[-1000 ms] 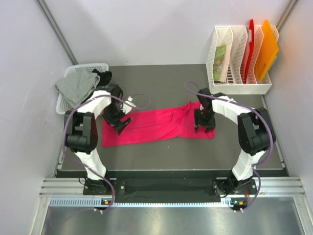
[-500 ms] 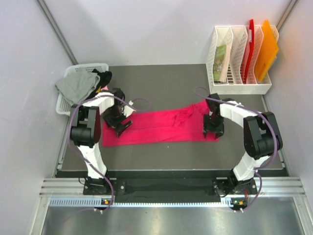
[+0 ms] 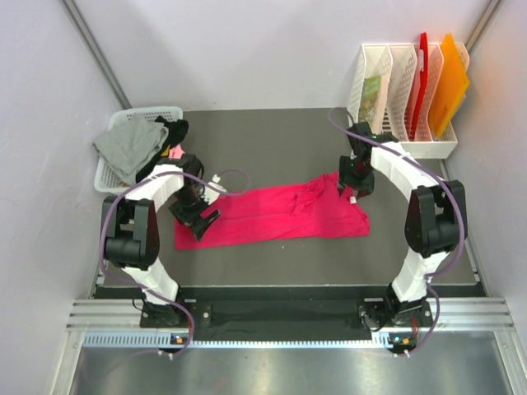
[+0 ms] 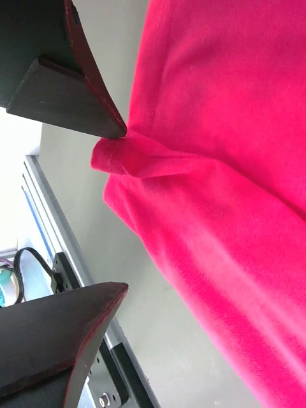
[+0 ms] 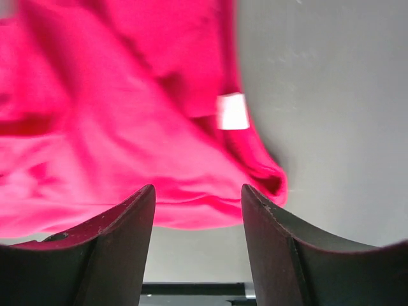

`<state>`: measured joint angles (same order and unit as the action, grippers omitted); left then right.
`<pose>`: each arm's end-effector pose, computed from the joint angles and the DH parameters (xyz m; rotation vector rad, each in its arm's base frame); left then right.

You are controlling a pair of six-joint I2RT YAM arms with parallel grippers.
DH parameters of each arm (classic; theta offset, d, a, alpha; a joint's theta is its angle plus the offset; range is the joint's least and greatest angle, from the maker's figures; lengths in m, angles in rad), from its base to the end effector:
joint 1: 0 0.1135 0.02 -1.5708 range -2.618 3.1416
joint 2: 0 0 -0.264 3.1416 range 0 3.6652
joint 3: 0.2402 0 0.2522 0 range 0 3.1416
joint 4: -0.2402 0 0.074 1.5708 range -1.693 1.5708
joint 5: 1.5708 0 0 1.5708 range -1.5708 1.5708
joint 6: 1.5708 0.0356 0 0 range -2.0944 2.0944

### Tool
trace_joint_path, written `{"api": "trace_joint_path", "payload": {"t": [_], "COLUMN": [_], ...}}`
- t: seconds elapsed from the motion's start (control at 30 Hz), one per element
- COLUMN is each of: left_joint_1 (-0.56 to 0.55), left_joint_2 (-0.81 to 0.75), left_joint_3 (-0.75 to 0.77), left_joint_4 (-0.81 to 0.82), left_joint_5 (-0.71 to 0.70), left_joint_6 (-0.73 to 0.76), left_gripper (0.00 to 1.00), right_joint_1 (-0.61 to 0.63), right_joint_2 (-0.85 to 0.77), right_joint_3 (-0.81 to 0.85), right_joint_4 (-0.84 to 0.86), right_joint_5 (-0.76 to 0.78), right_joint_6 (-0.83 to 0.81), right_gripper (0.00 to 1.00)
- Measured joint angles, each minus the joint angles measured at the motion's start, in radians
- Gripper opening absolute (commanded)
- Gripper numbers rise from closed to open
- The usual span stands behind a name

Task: Fold and stack the t-shirts
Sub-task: Rotate the tshirt 75 degrees

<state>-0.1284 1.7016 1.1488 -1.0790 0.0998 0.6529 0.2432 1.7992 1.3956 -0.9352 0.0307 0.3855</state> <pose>0.2849 -0.0404 0.1885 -1.1775 -2.8717 0.1743 0.3437 0.0841 0.2230 0.2121 2.9031 0.0624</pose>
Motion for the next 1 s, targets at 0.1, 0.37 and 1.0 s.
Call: {"api": "trace_joint_path", "payload": {"t": [0.1, 0.37, 1.0], "left_joint_1": [0.0, -0.007, -0.022], "left_joint_2": [0.01, 0.087, 0.238], "left_joint_3": [0.04, 0.205, 0.162], "left_joint_4": [-0.008, -0.003, 0.127], "left_joint_5": [-0.009, -0.019, -0.167], "left_joint_6": [-0.001, 0.0, -0.005], "left_gripper": [0.99, 0.99, 0.99], "right_joint_1": [0.03, 0.087, 0.088], "right_joint_2": [-0.001, -0.005, 0.162], "right_joint_3": [0.056, 0.008, -0.021], "right_joint_4": [-0.017, -0.021, 0.004], "right_joint_5": [-0.019, -0.078, -0.085], "right_joint_6": [0.001, 0.011, 0.02], "right_gripper": [0.57, 0.56, 0.55]}}
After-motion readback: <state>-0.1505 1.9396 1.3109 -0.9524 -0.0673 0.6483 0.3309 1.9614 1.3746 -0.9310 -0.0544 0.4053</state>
